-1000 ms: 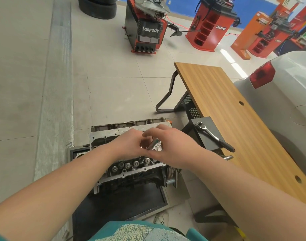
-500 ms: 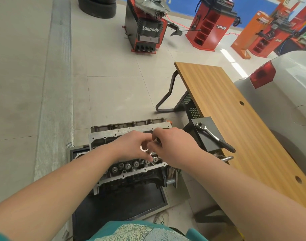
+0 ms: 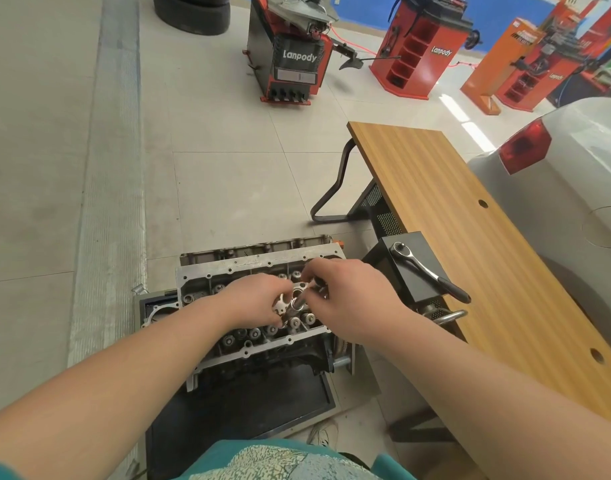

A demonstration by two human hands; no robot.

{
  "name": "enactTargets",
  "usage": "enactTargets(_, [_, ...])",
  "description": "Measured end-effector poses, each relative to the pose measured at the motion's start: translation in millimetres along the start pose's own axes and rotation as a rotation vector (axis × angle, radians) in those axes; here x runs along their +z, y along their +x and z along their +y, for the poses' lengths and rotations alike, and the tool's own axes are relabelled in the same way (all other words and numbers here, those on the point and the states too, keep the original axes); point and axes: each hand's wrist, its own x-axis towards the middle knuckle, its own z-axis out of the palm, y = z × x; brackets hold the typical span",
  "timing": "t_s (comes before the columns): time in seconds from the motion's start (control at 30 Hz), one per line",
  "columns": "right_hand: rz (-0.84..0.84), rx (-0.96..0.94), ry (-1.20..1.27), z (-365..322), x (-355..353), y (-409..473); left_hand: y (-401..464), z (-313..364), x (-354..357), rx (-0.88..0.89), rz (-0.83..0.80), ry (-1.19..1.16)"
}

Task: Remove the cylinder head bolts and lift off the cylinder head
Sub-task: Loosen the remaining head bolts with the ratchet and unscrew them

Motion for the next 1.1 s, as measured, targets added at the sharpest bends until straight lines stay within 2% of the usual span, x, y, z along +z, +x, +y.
enactTargets(0.2, [0.298,0.053,0.186,11,-17,-17,2,10,29,0.040,0.068,0.290])
enactTargets(0.33, [0.369,0.121,0.267,23,-23,-26,3,11,35,0.078,0.074,0.350])
enactTargets(0.53, [0.368,0.240,0.260,48,-11,-38,3,12,37,0.080,0.046,0.358])
enactTargets(0.8, [0.314,0.287,0.247,64,2,-46,4,10,37,0.103,0.049,0.319])
enactTargets(0.87, [0.304,0.273,0.262,61,3,-47,4,6,36,0.100,0.056,0.224])
enactTargets(1.1, [0.233,0.106,0.219,32,4,-42,-8,-14,11,-0.065,0.101,-0.388])
